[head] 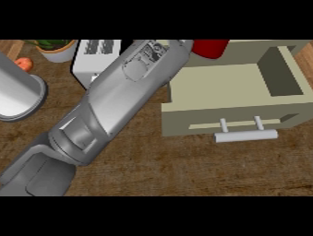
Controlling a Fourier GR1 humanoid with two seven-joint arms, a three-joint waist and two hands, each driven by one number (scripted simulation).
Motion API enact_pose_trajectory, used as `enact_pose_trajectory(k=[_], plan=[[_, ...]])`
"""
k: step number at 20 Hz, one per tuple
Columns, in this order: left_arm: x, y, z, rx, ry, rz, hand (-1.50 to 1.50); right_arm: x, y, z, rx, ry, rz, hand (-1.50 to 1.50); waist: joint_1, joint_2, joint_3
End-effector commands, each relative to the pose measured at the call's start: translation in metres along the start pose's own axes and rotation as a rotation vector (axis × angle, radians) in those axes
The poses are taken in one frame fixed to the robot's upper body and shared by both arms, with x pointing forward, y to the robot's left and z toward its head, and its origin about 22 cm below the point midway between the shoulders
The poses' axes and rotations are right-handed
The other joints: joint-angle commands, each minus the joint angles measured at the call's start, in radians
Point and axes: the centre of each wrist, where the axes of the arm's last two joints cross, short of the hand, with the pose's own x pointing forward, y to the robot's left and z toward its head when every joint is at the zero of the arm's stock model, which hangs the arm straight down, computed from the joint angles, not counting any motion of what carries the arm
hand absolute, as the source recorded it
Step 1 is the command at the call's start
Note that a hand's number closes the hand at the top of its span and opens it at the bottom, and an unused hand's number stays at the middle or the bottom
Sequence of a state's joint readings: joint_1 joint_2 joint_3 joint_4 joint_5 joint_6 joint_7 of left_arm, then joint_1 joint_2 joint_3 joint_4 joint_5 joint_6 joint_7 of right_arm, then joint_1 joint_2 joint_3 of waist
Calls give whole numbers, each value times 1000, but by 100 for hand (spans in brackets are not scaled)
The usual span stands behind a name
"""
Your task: Pick up the can, place it into the drawer and close the drawer
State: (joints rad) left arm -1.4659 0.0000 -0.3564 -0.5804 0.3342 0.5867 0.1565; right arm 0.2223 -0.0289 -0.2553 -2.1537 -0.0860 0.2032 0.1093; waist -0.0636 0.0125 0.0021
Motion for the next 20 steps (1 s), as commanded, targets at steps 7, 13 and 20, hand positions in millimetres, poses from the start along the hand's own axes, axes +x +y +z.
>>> enact_pose_trajectory(k=[7, 13, 20], plan=[[-36, 4, -4, 12, 6, -60, 150, 6, 3, -20, 6, -7, -6, -150, -12, 9, 0], [-29, -3, -4, 64, -2, -105, 150, 9, 5, -22, 30, -19, -6, -150, -48, 13, 1], [-63, 4, -1, 71, -18, -161, 150, 3, 11, -17, 24, -42, -15, -150, -41, 13, 0]])
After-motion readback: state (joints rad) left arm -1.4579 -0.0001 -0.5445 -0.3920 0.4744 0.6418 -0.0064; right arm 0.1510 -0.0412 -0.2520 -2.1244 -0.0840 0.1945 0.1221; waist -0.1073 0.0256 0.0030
